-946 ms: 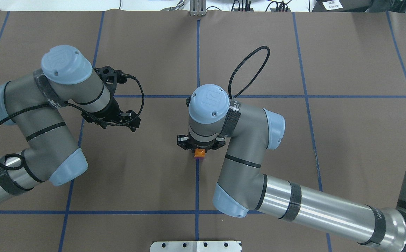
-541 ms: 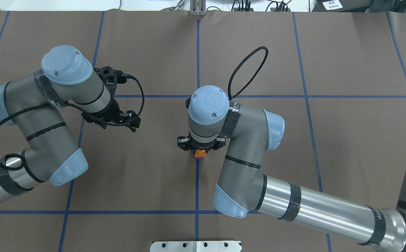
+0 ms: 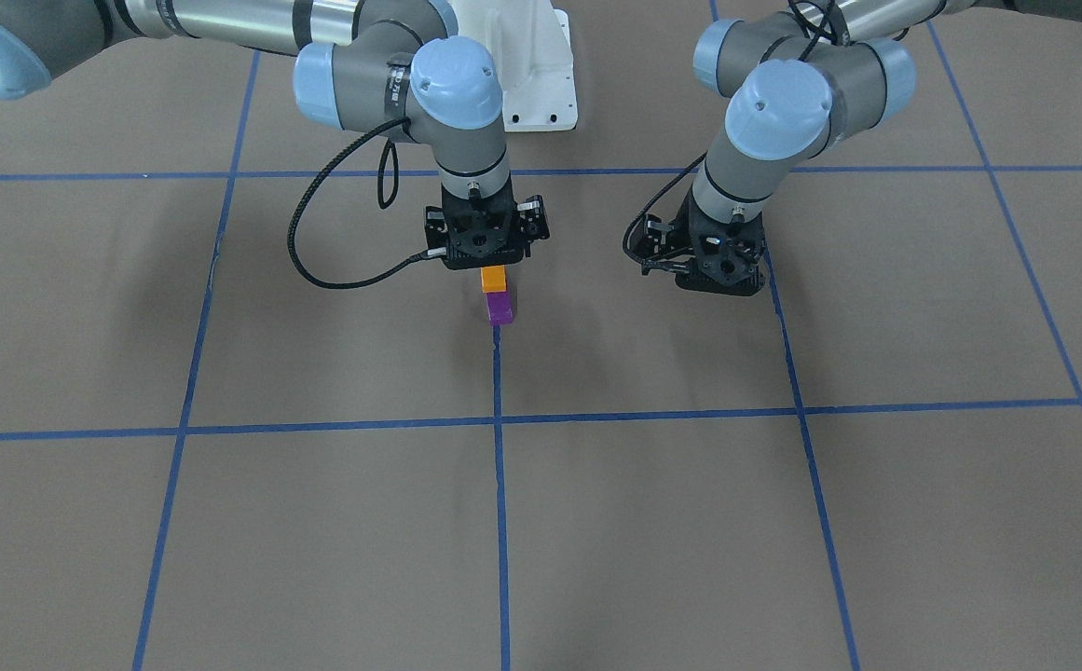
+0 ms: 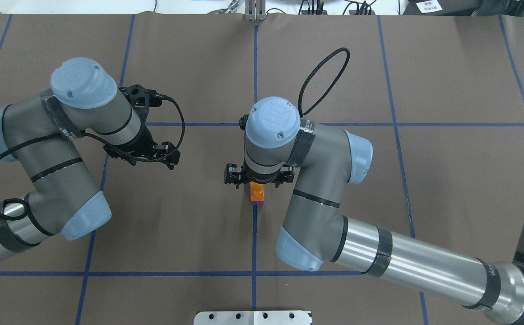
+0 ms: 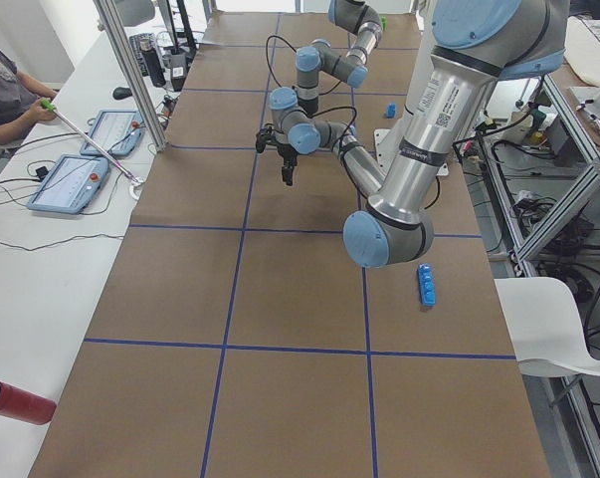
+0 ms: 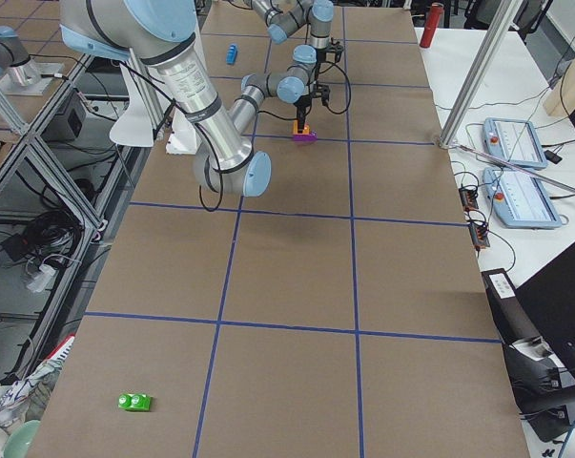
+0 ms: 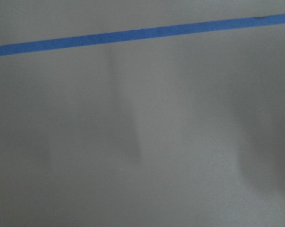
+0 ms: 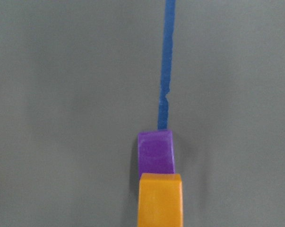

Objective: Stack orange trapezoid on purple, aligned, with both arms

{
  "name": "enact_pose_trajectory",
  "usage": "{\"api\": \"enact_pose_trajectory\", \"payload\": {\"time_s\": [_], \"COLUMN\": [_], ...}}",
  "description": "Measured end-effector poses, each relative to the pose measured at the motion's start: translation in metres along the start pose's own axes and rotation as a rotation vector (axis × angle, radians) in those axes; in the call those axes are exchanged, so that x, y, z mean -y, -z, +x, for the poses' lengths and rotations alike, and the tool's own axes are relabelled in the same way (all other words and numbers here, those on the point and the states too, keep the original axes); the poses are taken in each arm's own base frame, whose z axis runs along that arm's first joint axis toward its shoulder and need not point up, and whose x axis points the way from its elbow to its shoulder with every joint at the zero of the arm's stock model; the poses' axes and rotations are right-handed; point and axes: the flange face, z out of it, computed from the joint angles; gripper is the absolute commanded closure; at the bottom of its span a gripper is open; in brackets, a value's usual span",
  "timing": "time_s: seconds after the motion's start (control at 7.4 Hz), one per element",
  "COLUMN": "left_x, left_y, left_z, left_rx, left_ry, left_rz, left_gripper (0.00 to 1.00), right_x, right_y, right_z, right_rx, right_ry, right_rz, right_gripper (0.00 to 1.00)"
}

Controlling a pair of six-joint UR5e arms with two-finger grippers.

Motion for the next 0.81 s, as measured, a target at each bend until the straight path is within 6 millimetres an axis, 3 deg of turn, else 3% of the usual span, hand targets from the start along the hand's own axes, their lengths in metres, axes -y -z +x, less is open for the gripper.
{"api": "enact_pose_trajectory", "payload": {"time_s": [0.14,0.27,0.54,0.81], "left_x": [-0.006,-0.011,-0.011,-0.015], "left_y": [0.005,0.012,0.027,0.042], "left_z": [-0.020,-0.048,-0.123,-0.224], "left_rx": [0.007,0.020,0.064,0.088], "left_ry": [-0.017,-0.048,-0.118,-0.186], "left_rz": [0.004,0.013,0.022,0.006], "left_gripper": [0.00,0.00,0.00,0.00], "right_x": [0.015,0.026,0.026,0.034], "right_y": [0.015,0.027,0.046,0.067], "right_z": [0.024,0.066,0.193,0.329], "right_rx": [0.015,0.021,-0.015,-0.073], "right_ry": [-0.028,-0.051,-0.021,0.023], "right_rz": [-0.016,-0.029,-0.024,-0.034], "right_gripper": [0.00,0.00,0.00,0.00]}}
